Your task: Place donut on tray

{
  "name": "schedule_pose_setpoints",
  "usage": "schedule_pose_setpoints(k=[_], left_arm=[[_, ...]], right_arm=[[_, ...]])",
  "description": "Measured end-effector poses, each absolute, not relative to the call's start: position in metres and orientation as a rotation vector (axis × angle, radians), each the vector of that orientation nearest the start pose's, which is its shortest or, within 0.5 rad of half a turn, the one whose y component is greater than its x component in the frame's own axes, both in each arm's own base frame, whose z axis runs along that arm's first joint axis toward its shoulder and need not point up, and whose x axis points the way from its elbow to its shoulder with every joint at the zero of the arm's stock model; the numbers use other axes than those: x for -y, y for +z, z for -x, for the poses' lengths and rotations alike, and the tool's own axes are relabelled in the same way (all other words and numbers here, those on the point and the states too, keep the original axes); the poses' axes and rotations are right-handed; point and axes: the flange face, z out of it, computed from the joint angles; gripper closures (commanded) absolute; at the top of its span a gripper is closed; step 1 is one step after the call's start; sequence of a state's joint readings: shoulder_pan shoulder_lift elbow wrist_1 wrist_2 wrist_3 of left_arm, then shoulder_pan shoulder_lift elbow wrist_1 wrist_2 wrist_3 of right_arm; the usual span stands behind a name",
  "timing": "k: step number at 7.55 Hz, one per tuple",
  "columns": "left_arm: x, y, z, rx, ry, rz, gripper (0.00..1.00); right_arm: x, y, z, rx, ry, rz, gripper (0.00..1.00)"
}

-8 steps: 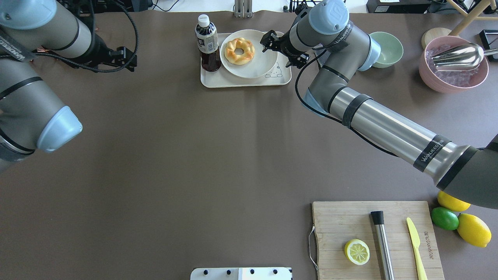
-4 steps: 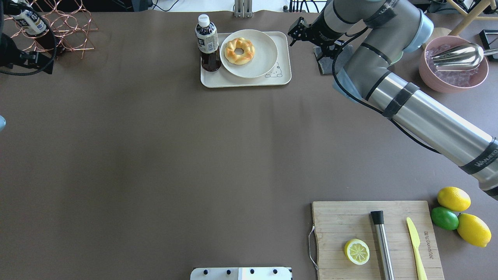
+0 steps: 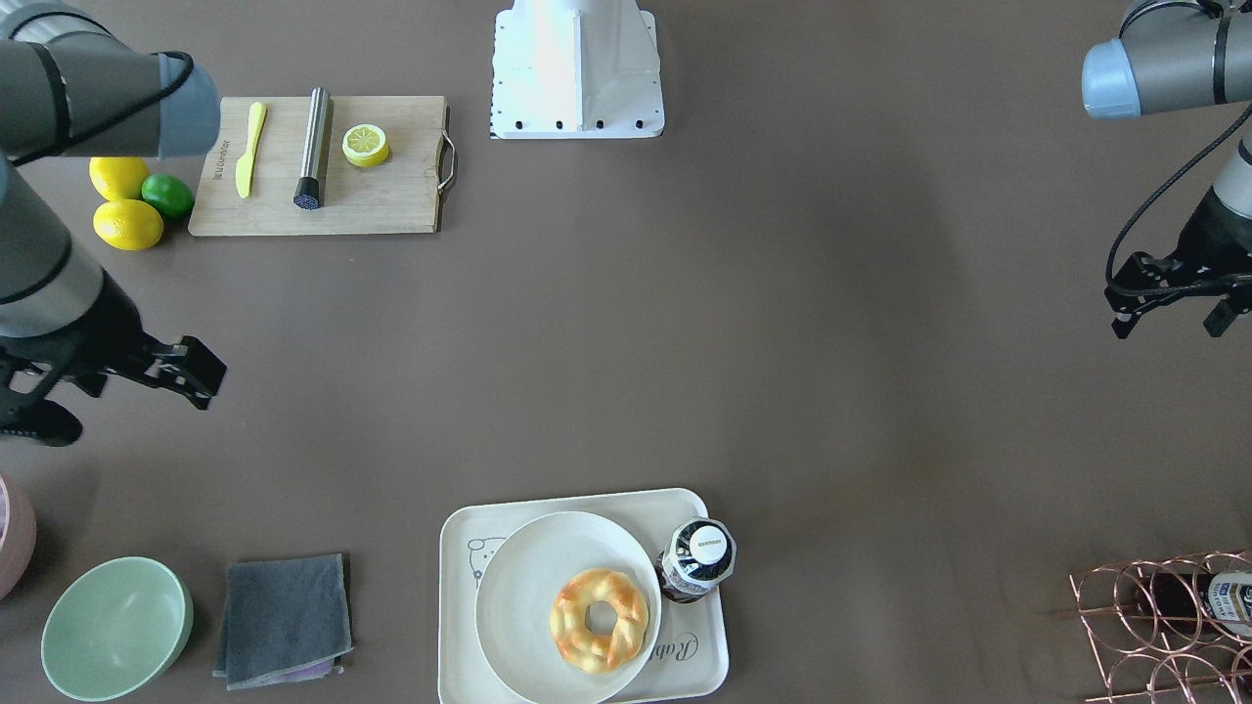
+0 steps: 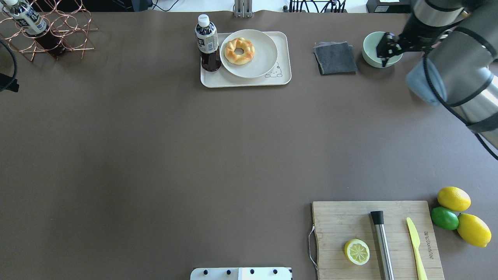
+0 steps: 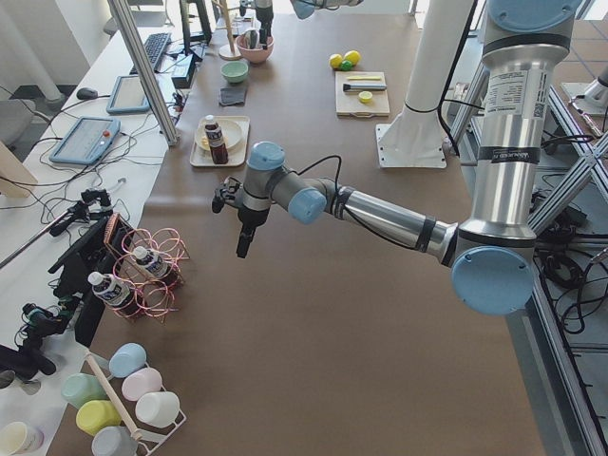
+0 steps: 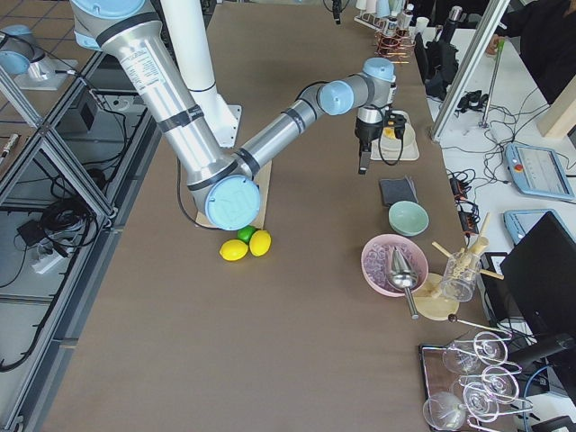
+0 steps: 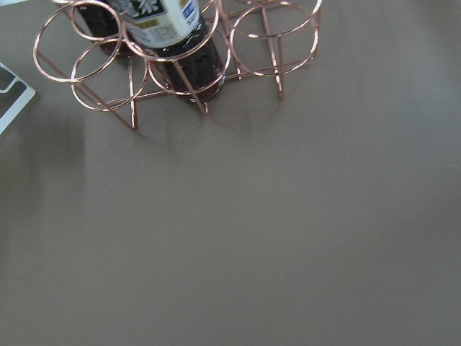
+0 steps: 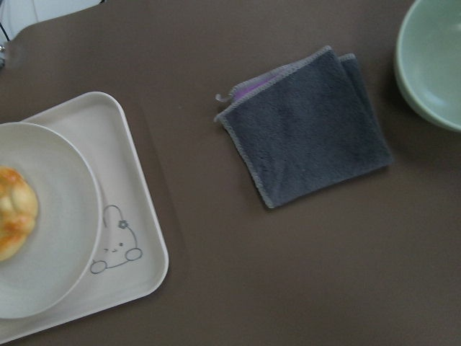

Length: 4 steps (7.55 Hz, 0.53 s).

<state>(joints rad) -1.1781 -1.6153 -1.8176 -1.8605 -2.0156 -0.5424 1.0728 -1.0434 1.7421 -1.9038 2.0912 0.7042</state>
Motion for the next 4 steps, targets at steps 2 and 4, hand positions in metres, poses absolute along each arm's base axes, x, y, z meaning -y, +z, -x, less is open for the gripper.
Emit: schedule_pose_setpoints(k=[2,4], left_arm=[[0.511,0.53,-0.092,-0.622,-0.013,-0.315,0.02],[0.512,0.553,-0.072,-0.6,-0.032,-0.298,0.02]], right_arm=[[0.57,0.407,0.127,0.508,-0.06,0.025,0.0],[0.544,0.483,0.036,0.486,-0.139,0.049,0.0]])
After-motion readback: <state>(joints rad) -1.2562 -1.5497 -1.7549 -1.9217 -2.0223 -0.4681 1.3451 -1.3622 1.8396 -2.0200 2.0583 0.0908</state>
